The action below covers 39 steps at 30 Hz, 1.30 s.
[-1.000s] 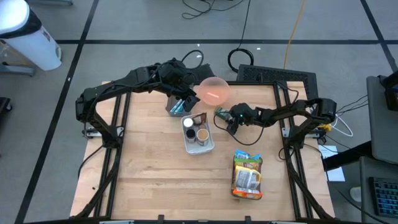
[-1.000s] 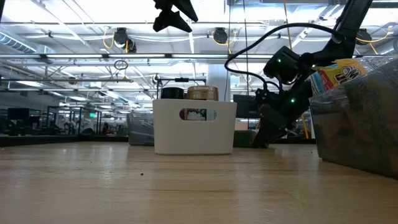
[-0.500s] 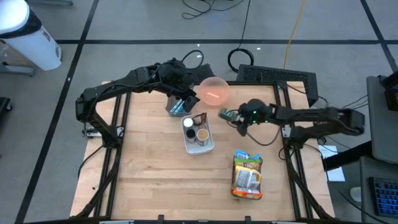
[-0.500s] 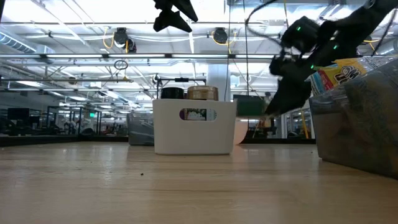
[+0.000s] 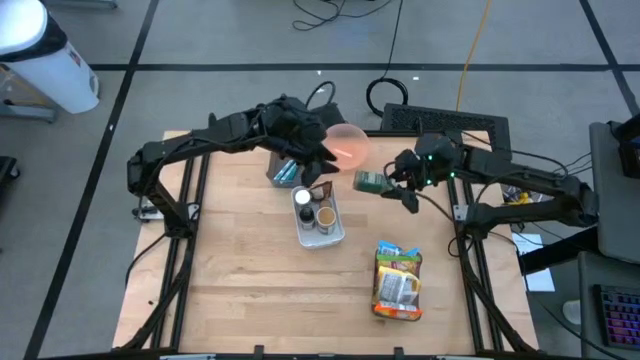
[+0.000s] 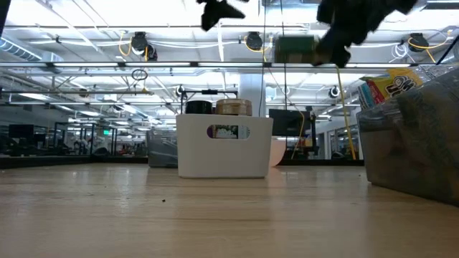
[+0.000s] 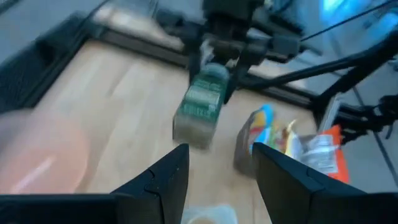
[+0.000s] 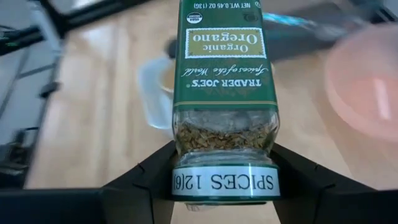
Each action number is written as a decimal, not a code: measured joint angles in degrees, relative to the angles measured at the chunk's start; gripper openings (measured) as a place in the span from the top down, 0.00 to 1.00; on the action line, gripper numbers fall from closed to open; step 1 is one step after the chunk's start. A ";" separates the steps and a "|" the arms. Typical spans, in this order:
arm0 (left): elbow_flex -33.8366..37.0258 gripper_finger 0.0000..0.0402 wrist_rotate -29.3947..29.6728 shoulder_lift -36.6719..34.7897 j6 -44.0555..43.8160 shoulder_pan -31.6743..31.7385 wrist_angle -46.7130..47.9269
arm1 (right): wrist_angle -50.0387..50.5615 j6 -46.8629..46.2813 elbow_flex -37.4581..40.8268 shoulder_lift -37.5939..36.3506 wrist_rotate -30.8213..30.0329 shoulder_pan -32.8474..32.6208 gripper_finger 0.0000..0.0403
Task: Pick & Place Food Item
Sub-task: Put the green seasoning bottle into the white bin
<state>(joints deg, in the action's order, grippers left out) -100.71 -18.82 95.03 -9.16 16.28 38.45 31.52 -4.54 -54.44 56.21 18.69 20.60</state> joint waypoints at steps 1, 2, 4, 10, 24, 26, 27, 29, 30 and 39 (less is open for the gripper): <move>-0.01 0.54 -0.60 0.50 0.74 -0.53 -1.85 | 1.41 0.57 -2.06 0.67 1.20 0.00 0.52; -0.11 0.54 -1.02 0.71 1.27 -0.94 -3.57 | 2.85 1.22 -4.01 1.26 2.29 0.00 0.52; -0.09 0.54 -1.20 1.33 2.08 -1.25 -3.68 | 6.08 2.73 -7.49 2.73 4.21 0.02 0.52; -0.11 0.54 -2.16 3.09 3.12 -3.73 -5.61 | 12.33 7.01 -16.61 7.81 8.93 -0.06 0.52; -2.12 0.30 2.33 5.32 1.07 -6.23 -3.05 | 19.87 14.60 -24.68 18.40 11.64 -3.03 0.52; -2.12 0.27 1.27 5.33 -0.08 -6.23 -2.74 | 19.90 15.00 -26.21 19.37 11.62 -3.12 0.52; -2.13 0.26 0.49 5.69 -0.16 -6.24 -2.60 | 19.75 15.42 -26.91 19.81 11.64 -3.10 0.52; -2.19 0.24 -0.80 6.13 -0.47 -6.27 -2.57 | 19.78 16.13 -28.28 20.79 11.62 -3.10 0.52; -2.16 0.23 -1.42 6.28 -0.73 -6.29 -2.16 | 19.77 16.29 -28.90 21.27 11.64 -3.10 0.52; -2.15 0.23 -2.23 8.33 -0.59 -6.61 -0.94 | 19.70 18.72 -31.75 23.70 11.45 -3.00 0.52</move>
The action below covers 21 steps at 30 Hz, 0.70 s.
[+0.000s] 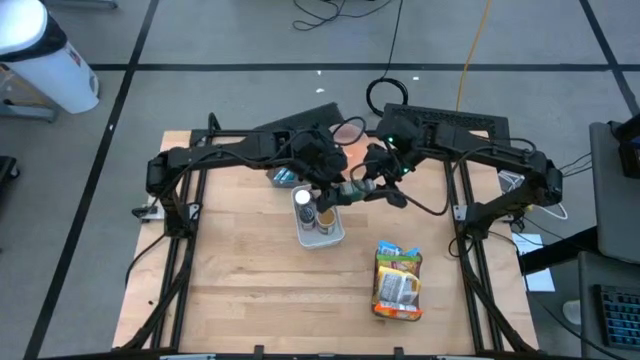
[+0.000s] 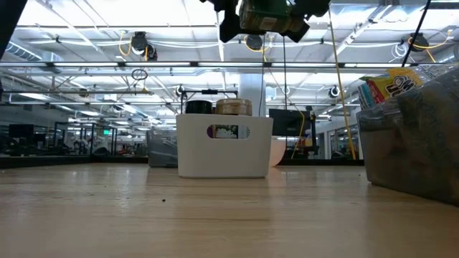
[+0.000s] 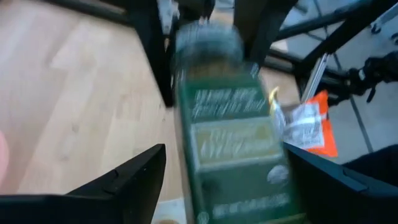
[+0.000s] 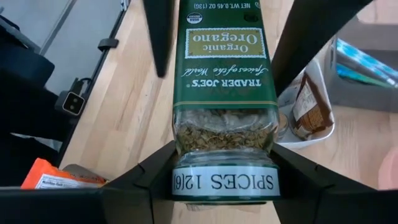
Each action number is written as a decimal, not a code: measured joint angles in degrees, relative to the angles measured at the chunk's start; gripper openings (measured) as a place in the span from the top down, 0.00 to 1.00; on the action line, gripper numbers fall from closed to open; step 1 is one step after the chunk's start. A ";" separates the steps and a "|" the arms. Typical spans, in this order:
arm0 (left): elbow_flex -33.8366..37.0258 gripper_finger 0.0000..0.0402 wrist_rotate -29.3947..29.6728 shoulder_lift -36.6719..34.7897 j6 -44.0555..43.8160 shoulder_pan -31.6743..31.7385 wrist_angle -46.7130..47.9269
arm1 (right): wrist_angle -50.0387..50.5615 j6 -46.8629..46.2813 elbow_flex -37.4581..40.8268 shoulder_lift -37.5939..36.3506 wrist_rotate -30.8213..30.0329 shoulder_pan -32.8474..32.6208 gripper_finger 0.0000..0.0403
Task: Pick & Place Food Item
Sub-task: Put the green seasoning bottle into the white bin
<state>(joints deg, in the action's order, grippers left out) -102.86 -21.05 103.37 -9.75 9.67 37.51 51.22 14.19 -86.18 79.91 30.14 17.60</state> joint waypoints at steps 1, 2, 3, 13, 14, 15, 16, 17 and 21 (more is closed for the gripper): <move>0.01 0.24 0.05 0.06 0.10 0.00 0.61 | -0.25 0.03 -0.07 -0.03 0.01 0.01 0.52; 0.03 0.25 0.07 0.15 0.46 0.00 0.40 | -0.79 -0.01 -0.12 -0.05 0.01 0.03 0.52; 0.01 0.26 0.06 0.18 0.93 0.02 0.02 | -1.11 -0.07 -0.14 -0.05 0.03 0.20 0.52; 0.01 0.48 2.50 0.18 3.97 0.11 0.09 | -1.00 -2.57 -0.14 -0.03 -0.27 1.42 0.52; 0.01 0.48 2.71 0.18 4.41 0.15 0.07 | -1.19 -2.46 -0.14 -0.03 -0.31 1.67 0.52; 0.01 0.48 2.89 0.18 4.70 0.15 0.05 | -1.24 -2.35 -0.14 -0.05 -0.31 1.90 0.52; 0.01 0.48 2.93 0.18 4.74 0.15 -0.02 | -1.20 -2.35 -0.14 -0.05 -0.27 2.06 0.52; 0.01 0.48 2.92 0.18 4.74 0.15 -0.13 | -1.13 -2.33 -0.14 -0.05 -0.24 2.26 0.52; 0.01 0.48 2.82 0.11 4.81 0.27 -1.02 | -1.19 -2.39 -0.14 -0.57 0.12 3.14 0.50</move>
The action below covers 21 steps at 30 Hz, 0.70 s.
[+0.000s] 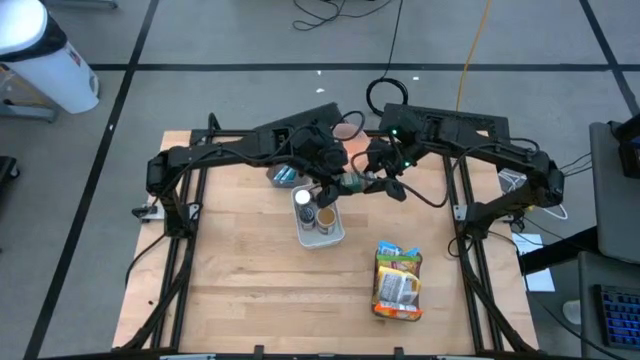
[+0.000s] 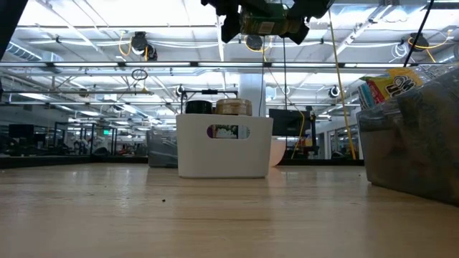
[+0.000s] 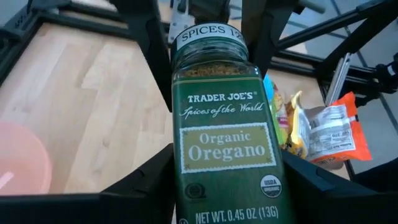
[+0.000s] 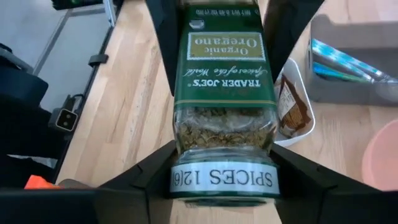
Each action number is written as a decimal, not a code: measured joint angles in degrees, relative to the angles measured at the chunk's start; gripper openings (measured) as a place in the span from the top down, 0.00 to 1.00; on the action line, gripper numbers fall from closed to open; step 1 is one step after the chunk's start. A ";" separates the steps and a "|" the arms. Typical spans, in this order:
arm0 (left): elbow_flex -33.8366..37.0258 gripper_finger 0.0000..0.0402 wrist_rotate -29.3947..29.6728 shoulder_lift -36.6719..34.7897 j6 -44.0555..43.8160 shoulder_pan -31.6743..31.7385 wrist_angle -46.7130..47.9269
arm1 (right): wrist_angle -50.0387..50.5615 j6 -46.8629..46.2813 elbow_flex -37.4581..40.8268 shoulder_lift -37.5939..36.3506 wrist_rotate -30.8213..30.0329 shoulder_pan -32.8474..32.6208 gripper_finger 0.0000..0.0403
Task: Pick & Place Food Item
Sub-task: Put the green seasoning bottle into the white bin
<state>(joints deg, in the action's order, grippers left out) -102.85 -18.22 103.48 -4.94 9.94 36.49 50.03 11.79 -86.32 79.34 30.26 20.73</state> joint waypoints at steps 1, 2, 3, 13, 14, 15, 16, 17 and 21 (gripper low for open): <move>0.00 0.48 -0.24 -0.04 0.43 0.19 -0.60 | -0.09 0.15 0.00 -0.31 0.25 0.32 0.47; 0.00 0.48 -1.10 -0.06 0.80 0.33 -1.38 | -0.74 0.36 0.00 -0.53 0.68 0.58 0.43; 0.00 0.48 -1.60 -0.43 0.72 0.49 -1.74 | -1.27 0.15 0.00 -0.89 0.86 0.91 0.39; 0.04 0.48 -4.62 -1.94 -3.87 2.88 -13.30 | -5.75 -5.03 -0.07 -10.13 0.50 7.90 0.19; 0.04 0.48 -4.77 -1.94 -4.26 2.96 -14.59 | -6.07 -5.43 -0.04 -11.27 0.45 8.76 0.19; 0.04 0.48 -4.82 -1.94 -4.37 3.01 -15.86 | -6.29 -5.95 -0.02 -12.27 0.45 9.53 0.19; 0.04 0.48 -4.77 -1.94 -4.58 3.01 -17.35 | -6.60 -6.64 0.00 -13.31 0.58 10.16 0.19; 0.04 0.48 -4.78 -1.93 -4.62 3.01 -19.20 | -7.18 -7.32 0.00 -14.20 1.17 10.85 0.19; 0.02 0.48 -5.37 -1.90 -4.47 2.97 -23.62 | -10.48 -11.41 0.00 -15.77 6.54 13.10 0.21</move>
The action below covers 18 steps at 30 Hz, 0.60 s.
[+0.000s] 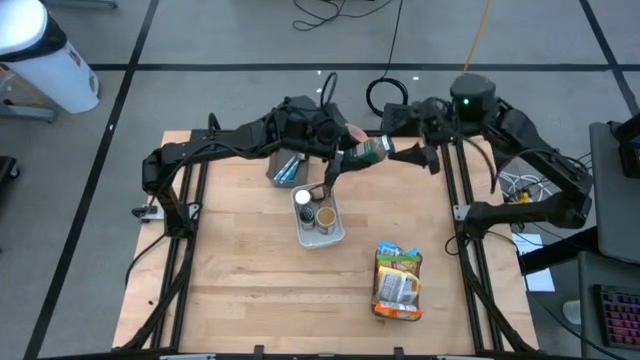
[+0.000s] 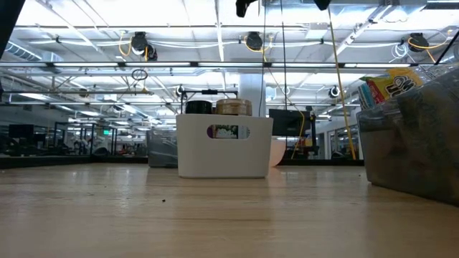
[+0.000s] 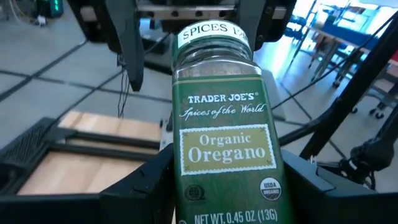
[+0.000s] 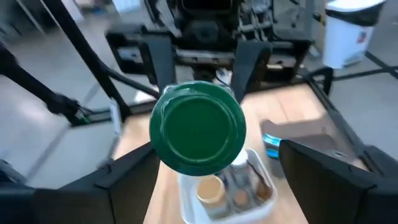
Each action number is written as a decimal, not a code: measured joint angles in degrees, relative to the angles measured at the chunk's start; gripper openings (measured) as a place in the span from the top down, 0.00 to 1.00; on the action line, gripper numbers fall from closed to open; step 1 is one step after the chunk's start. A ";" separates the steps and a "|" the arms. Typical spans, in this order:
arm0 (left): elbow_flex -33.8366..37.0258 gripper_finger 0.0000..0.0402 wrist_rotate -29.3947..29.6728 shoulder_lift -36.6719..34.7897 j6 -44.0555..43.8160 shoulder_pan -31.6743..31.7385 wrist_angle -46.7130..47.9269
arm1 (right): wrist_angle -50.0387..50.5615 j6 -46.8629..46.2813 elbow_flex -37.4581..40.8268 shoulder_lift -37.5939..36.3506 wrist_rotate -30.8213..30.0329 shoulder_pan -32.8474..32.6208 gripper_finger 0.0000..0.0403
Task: Pick & Place Food Item
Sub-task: Put the green seasoning bottle into the white bin
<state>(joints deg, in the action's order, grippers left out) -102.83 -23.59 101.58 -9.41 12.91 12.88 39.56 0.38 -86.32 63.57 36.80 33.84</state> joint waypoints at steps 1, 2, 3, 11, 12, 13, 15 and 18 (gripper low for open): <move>0.00 0.48 -0.06 0.00 0.05 0.00 -0.63 | -1.12 -1.46 0.01 0.03 1.25 0.23 0.22; -0.02 0.48 -0.15 -0.02 0.05 0.00 -1.06 | -2.11 -2.73 0.02 0.08 2.25 0.36 0.22; -0.02 0.48 -0.17 -0.02 0.06 -0.04 -1.27 | -3.04 -3.59 0.02 0.28 2.84 0.38 0.22; -0.02 0.48 -0.33 0.50 0.01 -0.09 -0.97 | -8.80 -7.71 0.02 3.97 9.18 0.12 0.22; -0.03 0.49 -0.35 0.50 0.01 -0.09 -1.00 | -9.59 -8.26 0.02 4.43 10.11 0.12 0.22; -0.02 0.49 -0.37 0.50 0.03 -0.09 -0.99 | -10.06 -8.71 0.02 4.85 10.77 0.12 0.22; -0.02 0.49 -0.28 0.55 0.01 -0.09 -0.83 | -10.24 -8.91 0.02 5.77 11.62 0.12 0.22; -0.01 0.49 0.10 0.59 -0.04 -0.04 -0.70 | -10.84 -8.99 0.02 6.81 11.96 0.12 0.22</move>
<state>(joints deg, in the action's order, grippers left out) -102.84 -23.49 102.17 -9.45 12.86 12.17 28.72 -8.61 -86.30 70.38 48.76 33.95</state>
